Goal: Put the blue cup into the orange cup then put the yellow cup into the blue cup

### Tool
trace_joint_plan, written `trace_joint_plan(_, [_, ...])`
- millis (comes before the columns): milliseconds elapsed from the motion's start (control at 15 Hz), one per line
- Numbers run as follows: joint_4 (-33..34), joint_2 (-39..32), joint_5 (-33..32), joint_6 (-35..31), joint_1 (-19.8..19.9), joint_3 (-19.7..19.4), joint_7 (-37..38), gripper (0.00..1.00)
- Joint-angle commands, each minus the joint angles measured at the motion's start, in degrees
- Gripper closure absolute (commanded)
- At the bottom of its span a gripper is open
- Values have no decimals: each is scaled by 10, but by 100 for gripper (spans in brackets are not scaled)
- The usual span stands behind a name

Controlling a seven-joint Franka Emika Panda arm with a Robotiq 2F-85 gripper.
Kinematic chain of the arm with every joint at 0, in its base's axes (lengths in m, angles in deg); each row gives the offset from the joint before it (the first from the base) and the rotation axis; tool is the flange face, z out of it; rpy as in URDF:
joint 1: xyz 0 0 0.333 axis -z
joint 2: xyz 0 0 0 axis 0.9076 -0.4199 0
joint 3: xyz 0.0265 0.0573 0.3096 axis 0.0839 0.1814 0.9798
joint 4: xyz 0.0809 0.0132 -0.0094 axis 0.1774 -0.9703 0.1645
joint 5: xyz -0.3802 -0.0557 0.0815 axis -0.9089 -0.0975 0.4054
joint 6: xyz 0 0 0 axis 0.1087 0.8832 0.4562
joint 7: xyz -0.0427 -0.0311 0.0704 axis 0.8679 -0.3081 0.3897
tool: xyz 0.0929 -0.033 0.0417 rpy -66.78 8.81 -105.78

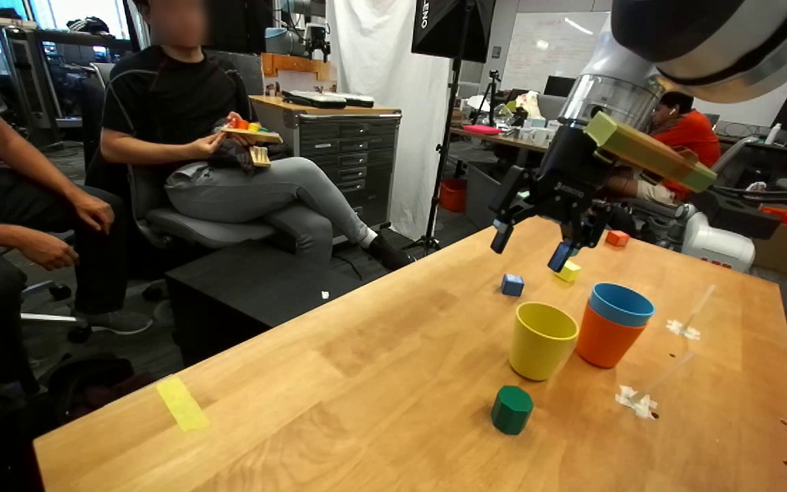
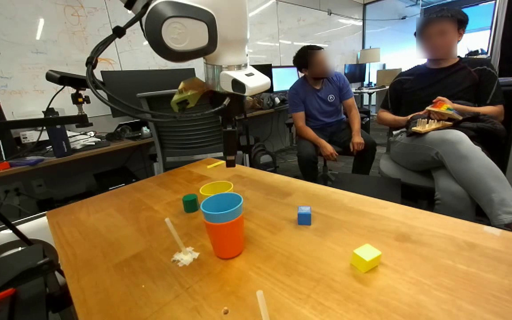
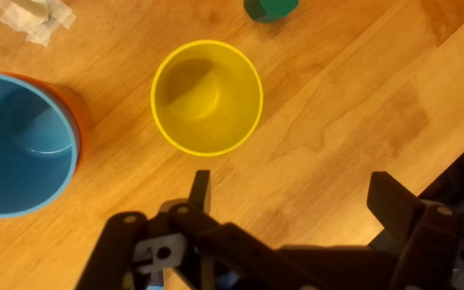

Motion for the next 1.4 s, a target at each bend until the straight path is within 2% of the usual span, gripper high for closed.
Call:
trace_joint_plan(0, [2, -16, -34, -13, -11, 6, 20, 0])
trace_joint_plan(600, [-23, -34, -94, -52, -41, 7, 26, 0])
trace_joint_plan(1133, [-35, -46, -123, -71, -48, 3, 33, 0])
trace_joint_plan(1267, [-36, -49, -128, -76, -49, 4, 34, 25])
trace_joint_plan(1333, [-38, -50, -130, -79, -49, 4, 34, 32])
